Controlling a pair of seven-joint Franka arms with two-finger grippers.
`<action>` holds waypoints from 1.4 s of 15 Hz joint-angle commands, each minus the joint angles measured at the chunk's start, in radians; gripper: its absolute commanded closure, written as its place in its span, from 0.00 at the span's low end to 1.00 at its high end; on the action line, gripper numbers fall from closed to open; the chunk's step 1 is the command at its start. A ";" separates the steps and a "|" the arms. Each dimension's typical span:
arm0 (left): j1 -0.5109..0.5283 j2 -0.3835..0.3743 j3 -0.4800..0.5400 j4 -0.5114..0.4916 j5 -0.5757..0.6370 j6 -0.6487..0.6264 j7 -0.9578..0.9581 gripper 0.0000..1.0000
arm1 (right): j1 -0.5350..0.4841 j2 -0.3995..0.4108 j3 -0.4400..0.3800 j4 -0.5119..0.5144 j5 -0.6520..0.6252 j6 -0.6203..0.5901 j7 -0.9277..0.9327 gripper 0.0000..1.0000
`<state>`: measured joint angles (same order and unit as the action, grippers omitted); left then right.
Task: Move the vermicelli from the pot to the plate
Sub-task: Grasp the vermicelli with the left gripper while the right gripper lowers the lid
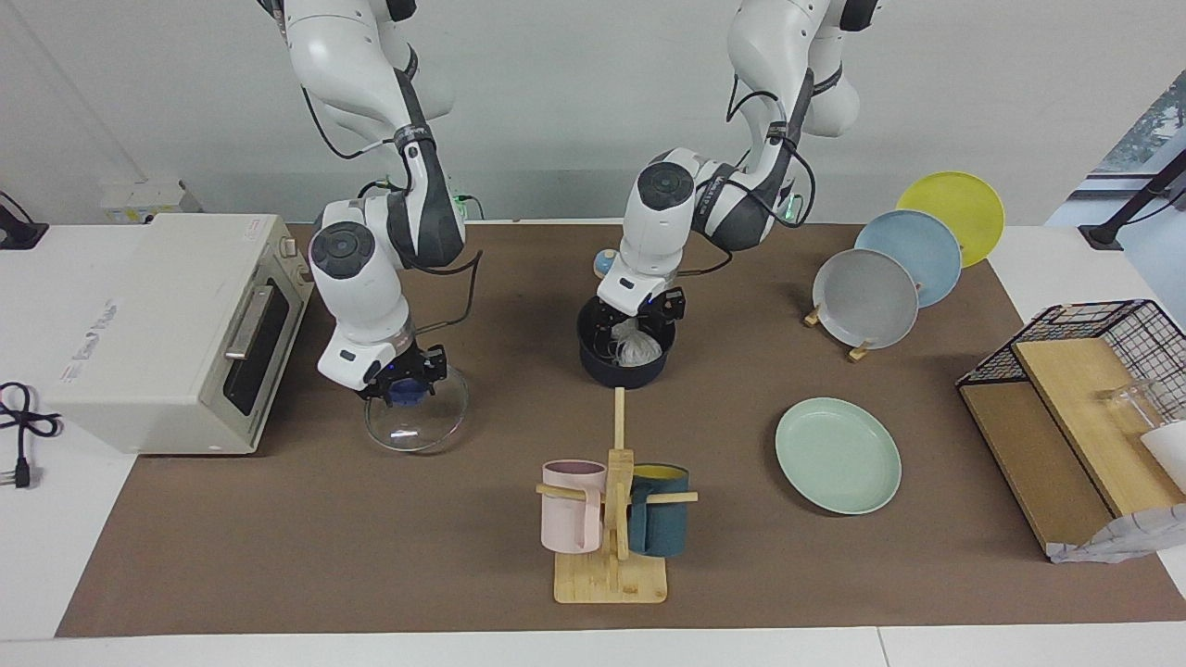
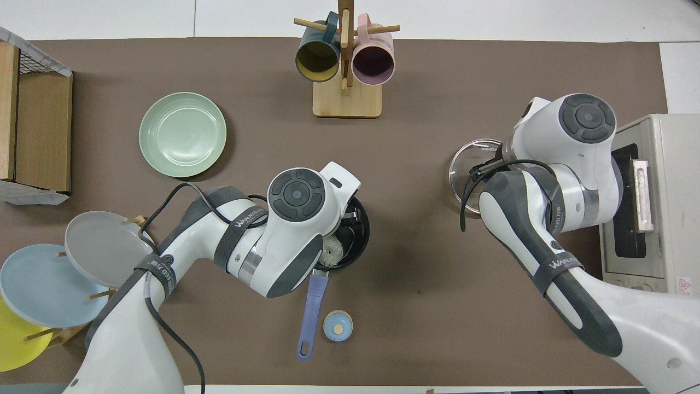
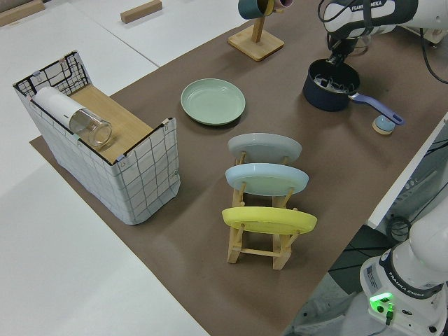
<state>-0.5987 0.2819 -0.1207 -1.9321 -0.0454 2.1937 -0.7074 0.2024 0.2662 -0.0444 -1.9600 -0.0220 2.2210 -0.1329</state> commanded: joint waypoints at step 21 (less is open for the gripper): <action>0.285 -0.073 0.021 0.442 -0.117 -0.581 0.262 1.00 | -0.032 -0.120 -0.009 0.266 -0.007 -0.466 -0.037 0.00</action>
<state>-0.4240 0.1767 -0.0997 -1.5925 -0.1269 1.6995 -0.5353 0.1869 0.1829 -0.0510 -1.7218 -0.0227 1.8345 -0.1519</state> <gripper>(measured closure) 0.885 0.000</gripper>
